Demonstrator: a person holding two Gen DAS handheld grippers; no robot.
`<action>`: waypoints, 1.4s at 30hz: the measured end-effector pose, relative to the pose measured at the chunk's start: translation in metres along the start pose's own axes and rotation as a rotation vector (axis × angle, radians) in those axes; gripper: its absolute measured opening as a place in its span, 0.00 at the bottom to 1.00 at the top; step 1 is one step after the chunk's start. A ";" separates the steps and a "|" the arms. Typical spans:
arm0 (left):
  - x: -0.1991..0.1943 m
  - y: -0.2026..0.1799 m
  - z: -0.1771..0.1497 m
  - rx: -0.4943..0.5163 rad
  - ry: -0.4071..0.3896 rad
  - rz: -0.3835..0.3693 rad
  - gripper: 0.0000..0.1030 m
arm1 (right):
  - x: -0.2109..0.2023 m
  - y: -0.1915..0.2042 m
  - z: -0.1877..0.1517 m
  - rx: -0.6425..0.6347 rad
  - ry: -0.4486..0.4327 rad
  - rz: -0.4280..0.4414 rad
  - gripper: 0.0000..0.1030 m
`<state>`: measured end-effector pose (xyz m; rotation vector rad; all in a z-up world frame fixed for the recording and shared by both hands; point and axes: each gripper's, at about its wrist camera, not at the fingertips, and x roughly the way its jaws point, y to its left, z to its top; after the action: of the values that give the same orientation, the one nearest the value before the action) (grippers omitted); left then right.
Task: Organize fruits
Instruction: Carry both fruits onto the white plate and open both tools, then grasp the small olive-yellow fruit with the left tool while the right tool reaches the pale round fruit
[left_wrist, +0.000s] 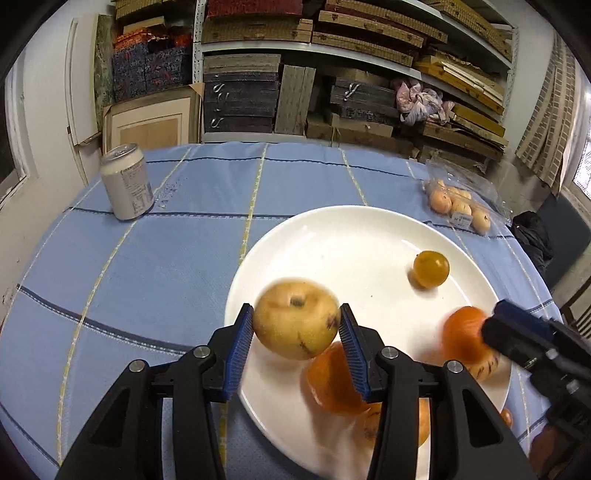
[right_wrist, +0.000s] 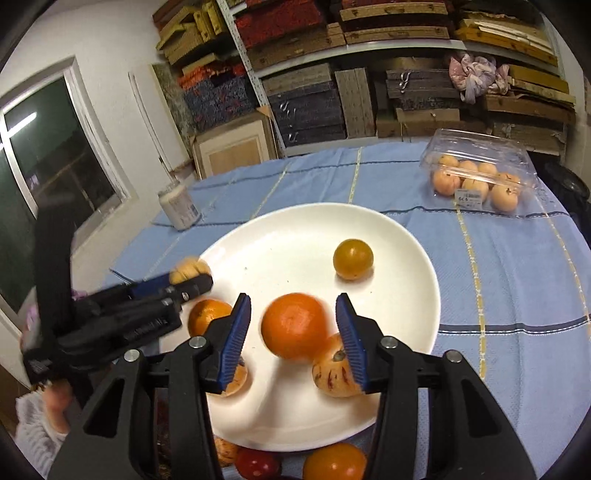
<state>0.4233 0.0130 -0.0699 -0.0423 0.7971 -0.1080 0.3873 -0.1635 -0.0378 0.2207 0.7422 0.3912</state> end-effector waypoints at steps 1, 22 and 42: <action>-0.004 0.001 0.000 0.002 -0.009 0.008 0.48 | -0.007 -0.001 0.000 0.001 -0.016 0.003 0.46; -0.117 0.044 -0.130 0.055 -0.079 0.199 0.77 | -0.153 -0.016 -0.134 0.086 -0.194 -0.034 0.89; -0.079 0.035 -0.121 0.120 0.018 0.123 0.76 | -0.141 -0.017 -0.135 0.104 -0.130 -0.039 0.92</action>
<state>0.2846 0.0571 -0.1012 0.1216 0.8082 -0.0393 0.2039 -0.2306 -0.0545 0.3261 0.6387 0.2986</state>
